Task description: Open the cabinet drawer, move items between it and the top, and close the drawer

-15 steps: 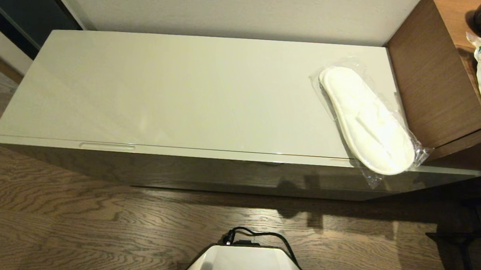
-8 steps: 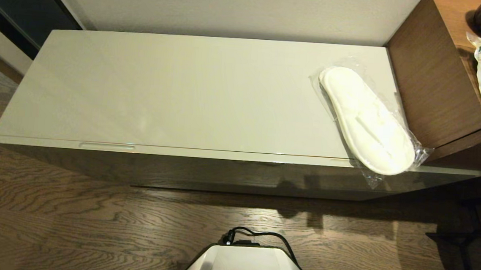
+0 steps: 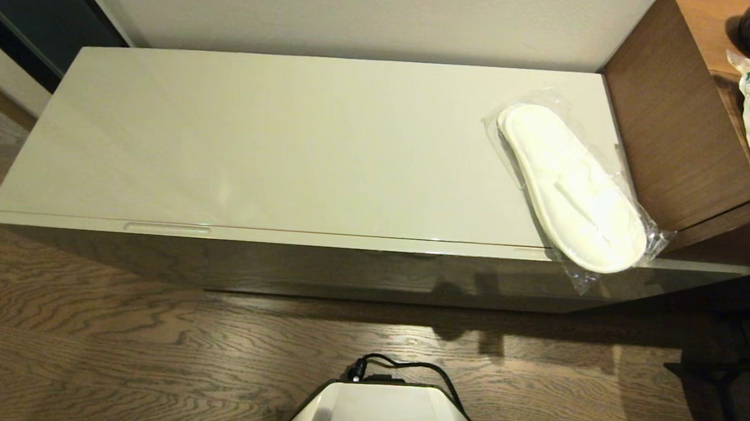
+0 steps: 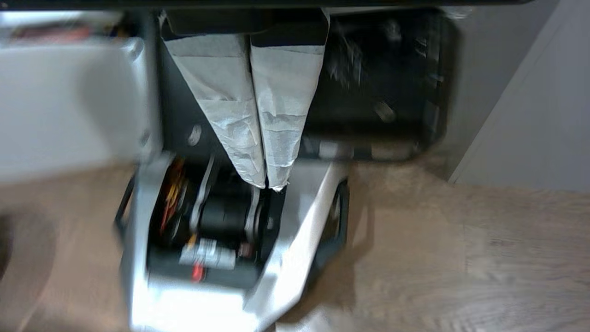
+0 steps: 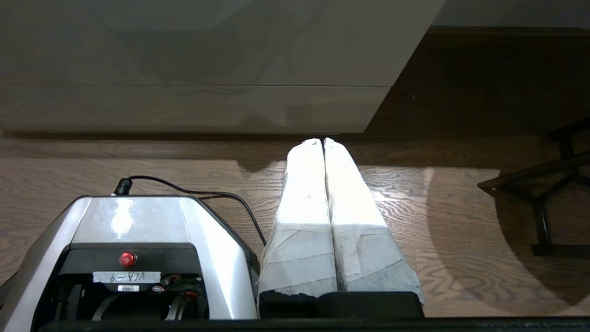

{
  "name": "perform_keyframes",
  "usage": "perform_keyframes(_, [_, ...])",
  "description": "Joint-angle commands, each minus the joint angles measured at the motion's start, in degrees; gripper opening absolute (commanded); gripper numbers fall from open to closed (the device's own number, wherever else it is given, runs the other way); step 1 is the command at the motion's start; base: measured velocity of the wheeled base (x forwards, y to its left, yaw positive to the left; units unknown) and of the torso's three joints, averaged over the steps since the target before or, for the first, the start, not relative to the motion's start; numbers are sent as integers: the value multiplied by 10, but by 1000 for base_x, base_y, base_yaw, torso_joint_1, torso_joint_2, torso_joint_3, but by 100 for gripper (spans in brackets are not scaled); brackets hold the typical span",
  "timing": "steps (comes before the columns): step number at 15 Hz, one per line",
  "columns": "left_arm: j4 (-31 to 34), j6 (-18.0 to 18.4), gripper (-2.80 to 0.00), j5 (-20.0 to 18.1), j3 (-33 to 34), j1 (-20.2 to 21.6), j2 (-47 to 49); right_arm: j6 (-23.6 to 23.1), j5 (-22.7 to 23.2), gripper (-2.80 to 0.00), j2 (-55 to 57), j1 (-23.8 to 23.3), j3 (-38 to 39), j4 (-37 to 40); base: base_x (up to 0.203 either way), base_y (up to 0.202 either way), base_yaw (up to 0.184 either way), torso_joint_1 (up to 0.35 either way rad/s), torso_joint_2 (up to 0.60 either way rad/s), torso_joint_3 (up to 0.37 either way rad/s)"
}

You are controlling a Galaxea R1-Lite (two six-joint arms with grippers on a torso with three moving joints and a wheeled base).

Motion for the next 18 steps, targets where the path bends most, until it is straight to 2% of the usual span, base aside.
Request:
perform_keyframes(1, [-4, 10, -280, 2, 17, 6, -22, 0, 0, -280, 1, 0, 1, 0, 0, 0, 0, 0, 0, 0])
perform_keyframes(2, [-21, 25, -280, 2, 38, 5, -44, 0, 0, -280, 1, 0, 1, 0, 0, 0, 0, 0, 0, 0])
perform_keyframes(5, [-104, 111, -280, 15, 120, 2, -125, 0, 0, -280, 1, 0, 1, 1, 0, 0, 0, 0, 0, 0])
perform_keyframes(8, [-161, 104, -280, 42, 123, 1, -126, 1, 0, -280, 1, 0, 1, 1, 0, 0, 0, 0, 0, 0])
perform_keyframes(9, [-222, 98, -280, 58, 147, 1, -126, 0, 0, -280, 1, 0, 1, 0, 0, 0, 0, 0, 0, 0])
perform_keyframes(11, [-396, 94, -280, 91, 236, 1, -126, 0, 0, -280, 1, 0, 1, 0, 0, 0, 0, 0, 0, 0])
perform_keyframes(12, [-507, 94, -280, 98, 285, 1, -126, 0, 0, -280, 1, 0, 1, 1, 0, 0, 0, 0, 0, 0])
perform_keyframes(13, [-579, 94, -280, 97, 322, 1, -126, 0, 0, -280, 1, 0, 1, 0, 0, 0, 0, 0, 0, 0])
perform_keyframes(14, [-608, 98, -280, 102, 338, 1, -126, 0, 0, -280, 1, 0, 1, 1, 0, 0, 0, 0, 0, 0])
perform_keyframes(15, [-600, 131, -280, 109, 336, 1, -125, 0, 0, -280, 1, 0, 1, 1, 0, 0, 0, 0, 0, 0])
perform_keyframes(17, [-593, 190, -280, 96, 336, 1, -126, 0, 0, -280, 1, 0, 1, 0, 0, 0, 0, 0, 0, 0])
perform_keyframes(18, [-591, 188, -280, 92, 336, 1, -126, 1, 0, -280, 1, 0, 1, 0, 0, 0, 0, 0, 0, 0])
